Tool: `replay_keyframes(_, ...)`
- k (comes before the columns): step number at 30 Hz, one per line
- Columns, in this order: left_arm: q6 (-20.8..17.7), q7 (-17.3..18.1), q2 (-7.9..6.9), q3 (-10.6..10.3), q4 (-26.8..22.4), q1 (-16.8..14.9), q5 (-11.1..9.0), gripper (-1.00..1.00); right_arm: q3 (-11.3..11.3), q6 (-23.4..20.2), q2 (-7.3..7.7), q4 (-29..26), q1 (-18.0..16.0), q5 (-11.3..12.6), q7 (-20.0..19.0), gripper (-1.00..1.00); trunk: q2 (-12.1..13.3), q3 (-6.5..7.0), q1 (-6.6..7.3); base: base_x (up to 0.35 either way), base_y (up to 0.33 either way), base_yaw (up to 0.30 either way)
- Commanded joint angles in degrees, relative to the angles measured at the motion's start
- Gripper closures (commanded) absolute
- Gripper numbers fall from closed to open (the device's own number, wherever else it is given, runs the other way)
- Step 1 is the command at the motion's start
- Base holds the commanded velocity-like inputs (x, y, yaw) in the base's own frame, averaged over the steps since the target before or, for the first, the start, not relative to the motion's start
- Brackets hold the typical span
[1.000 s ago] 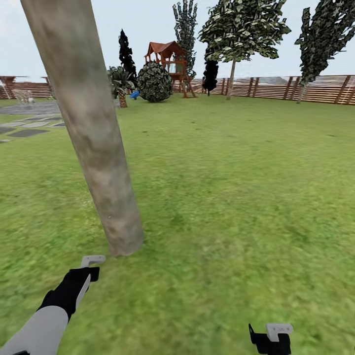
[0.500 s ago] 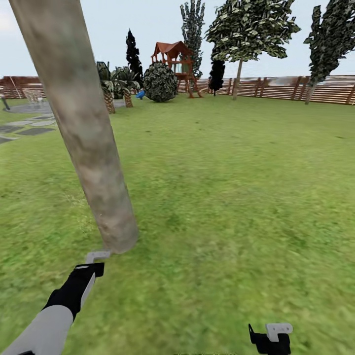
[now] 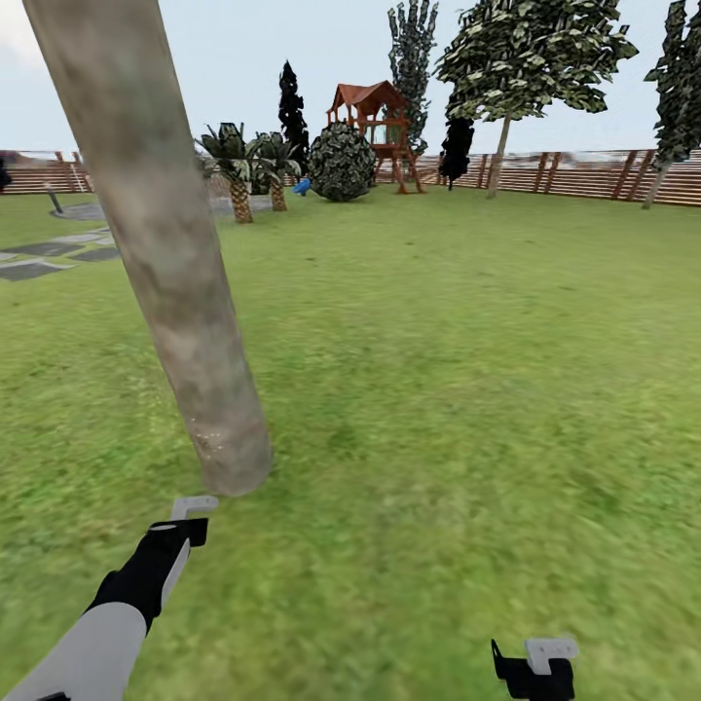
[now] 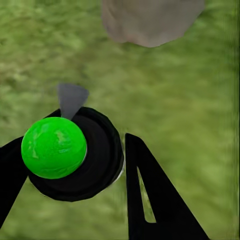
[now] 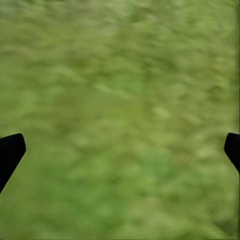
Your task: In the garden, pick up the pesticide atomizer on the floor and spray pesticide onto both trees until each tree trunk is fully covered.
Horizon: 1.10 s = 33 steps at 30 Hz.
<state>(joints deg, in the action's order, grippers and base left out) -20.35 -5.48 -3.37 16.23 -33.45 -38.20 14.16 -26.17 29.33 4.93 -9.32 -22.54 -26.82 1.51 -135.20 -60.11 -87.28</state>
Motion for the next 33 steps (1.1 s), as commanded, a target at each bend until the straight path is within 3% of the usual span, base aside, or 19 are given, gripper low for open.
replay_keyframes(1, -0.3, 0.0, 0.03, 0.1, -0.1, 0.0, 0.3, 1.0, -0.4, 0.2, -0.01, 0.1, 0.0, -0.6, 0.2, -1.0, 0.0, -0.05, -0.01, 0.154, -0.265, 0.16)
replay_keyframes(29, -0.4, 0.1, -0.49, 0.1, -0.1, 0.0, 0.3, 1.0, -0.4, 0.2, -0.01, 0.1, 0.0, -0.6, 0.2, -1.0, 0.0, -0.05, -0.01, 0.047, -0.271, 0.271)
replay_keyframes(33, -0.4, 0.1, -0.49, 0.1, -0.1, 0.0, 0.3, 1.0, -0.4, 0.2, -0.01, 0.1, 0.0, -0.6, 0.2, -1.0, 0.0, -0.05, -0.01, 0.071, -0.272, 0.066)
